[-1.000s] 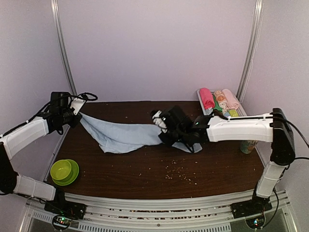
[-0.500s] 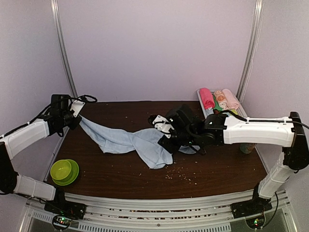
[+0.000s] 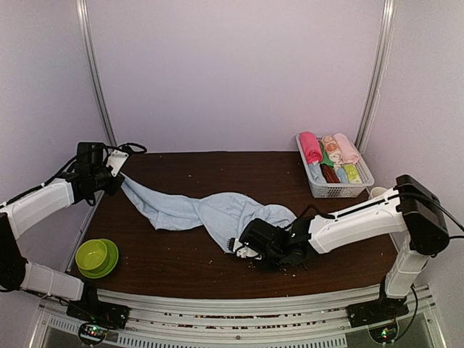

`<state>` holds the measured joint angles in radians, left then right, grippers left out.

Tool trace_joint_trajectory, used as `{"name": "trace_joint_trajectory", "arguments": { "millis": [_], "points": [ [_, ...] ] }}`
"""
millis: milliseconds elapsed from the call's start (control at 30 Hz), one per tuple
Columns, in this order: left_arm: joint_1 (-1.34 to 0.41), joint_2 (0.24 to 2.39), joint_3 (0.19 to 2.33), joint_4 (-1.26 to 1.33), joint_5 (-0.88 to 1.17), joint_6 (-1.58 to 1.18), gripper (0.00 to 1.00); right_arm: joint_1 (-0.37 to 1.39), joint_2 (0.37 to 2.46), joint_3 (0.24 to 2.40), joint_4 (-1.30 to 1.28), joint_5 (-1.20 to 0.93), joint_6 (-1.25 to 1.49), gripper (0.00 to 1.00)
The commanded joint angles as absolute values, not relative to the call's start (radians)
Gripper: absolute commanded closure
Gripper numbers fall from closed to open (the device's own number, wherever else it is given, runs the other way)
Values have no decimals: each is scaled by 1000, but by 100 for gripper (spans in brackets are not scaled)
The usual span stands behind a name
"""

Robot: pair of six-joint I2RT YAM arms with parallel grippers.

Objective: Roll the towels

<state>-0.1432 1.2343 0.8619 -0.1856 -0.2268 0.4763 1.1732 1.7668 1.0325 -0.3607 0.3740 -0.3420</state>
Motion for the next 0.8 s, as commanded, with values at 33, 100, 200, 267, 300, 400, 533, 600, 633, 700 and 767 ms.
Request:
{"name": "trace_joint_trajectory", "arguments": {
  "millis": [33,100,200,267,300,400,533,600,633,700,767],
  "points": [
    [-135,1238,855,-160,-201,458,100,1208,1693,959,-176,513,-420,45],
    [-134,1239,854,-160,-199,458,100,1222,1730,956,-151,571,-438,43],
    [-135,1242,854,-159,-198,458,100,1228,1784,961,-136,622,-458,42],
    [-135,1243,854,-160,-197,459,100,1233,1811,965,-129,641,-469,40],
    [-135,1244,854,-160,-197,458,100,1237,1820,965,-121,653,-474,38],
    [-135,1243,856,-160,-196,456,100,1247,1828,959,-102,672,-490,36],
    [-135,1243,856,-160,-196,455,100,1256,1853,966,-99,710,-507,33],
    [-134,1244,856,-160,-196,455,100,1256,1879,975,-100,726,-513,32],
    [-134,1245,856,-160,-195,455,100,1256,1891,979,-99,730,-515,32],
    [-135,1248,857,-161,-195,454,100,1256,1909,981,-91,729,-520,32],
    [-134,1251,859,-163,-194,454,100,1256,1925,982,-82,727,-524,32]
  ]
}}
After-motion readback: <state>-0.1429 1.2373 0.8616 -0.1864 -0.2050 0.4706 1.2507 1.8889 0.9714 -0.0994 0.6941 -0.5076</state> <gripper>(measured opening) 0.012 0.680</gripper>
